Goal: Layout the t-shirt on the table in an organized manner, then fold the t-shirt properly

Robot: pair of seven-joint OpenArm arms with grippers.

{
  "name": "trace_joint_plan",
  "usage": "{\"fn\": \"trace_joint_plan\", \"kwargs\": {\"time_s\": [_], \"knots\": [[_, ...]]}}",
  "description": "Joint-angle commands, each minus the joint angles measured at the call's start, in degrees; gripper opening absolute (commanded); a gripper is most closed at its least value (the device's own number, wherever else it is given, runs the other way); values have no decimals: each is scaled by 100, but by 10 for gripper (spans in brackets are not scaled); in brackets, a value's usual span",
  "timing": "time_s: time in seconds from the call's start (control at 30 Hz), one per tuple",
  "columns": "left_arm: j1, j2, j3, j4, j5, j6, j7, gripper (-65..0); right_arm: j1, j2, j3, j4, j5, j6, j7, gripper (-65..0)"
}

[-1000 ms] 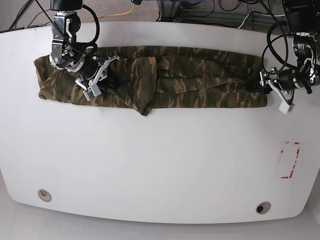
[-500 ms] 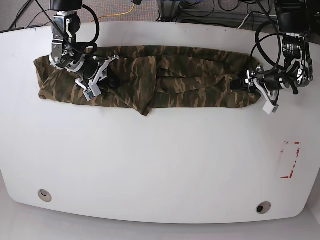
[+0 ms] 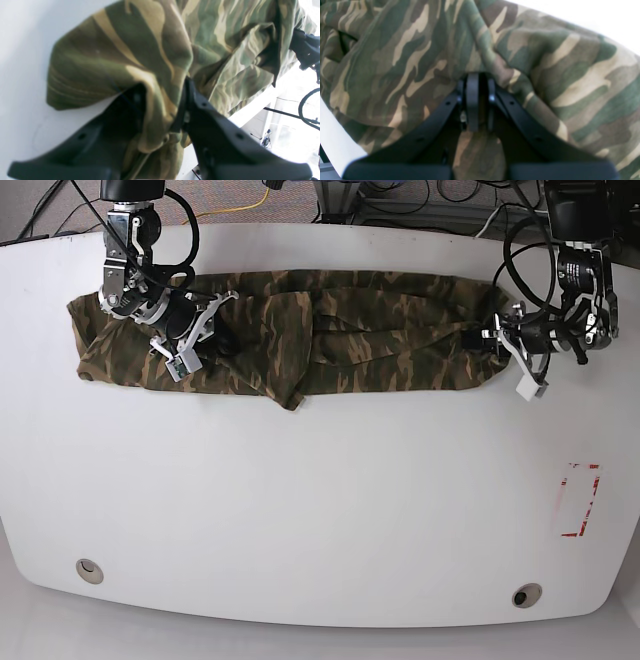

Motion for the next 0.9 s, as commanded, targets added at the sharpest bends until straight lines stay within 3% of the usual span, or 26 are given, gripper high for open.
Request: {"fn": "trace_joint_plan", "kwargs": {"time_s": [0.0,0.3,0.47,0.87], "knots": [[5,-53,7,28,242,64,195,-544,-21,58,19,24,-217,-53,-272,-606],[14,-53,-2,951,242,64,231,-547,-21,40,19,24,-235,-53,-272,-606],[-4,-53,-2,1655,189,64,609,-547,-21,40,19,24,-235,-53,-272,-606],[-56,-255,-2,1830,-1244,64,767,-547,-21,49,19,24,-252,-53,-281,-606]]}}
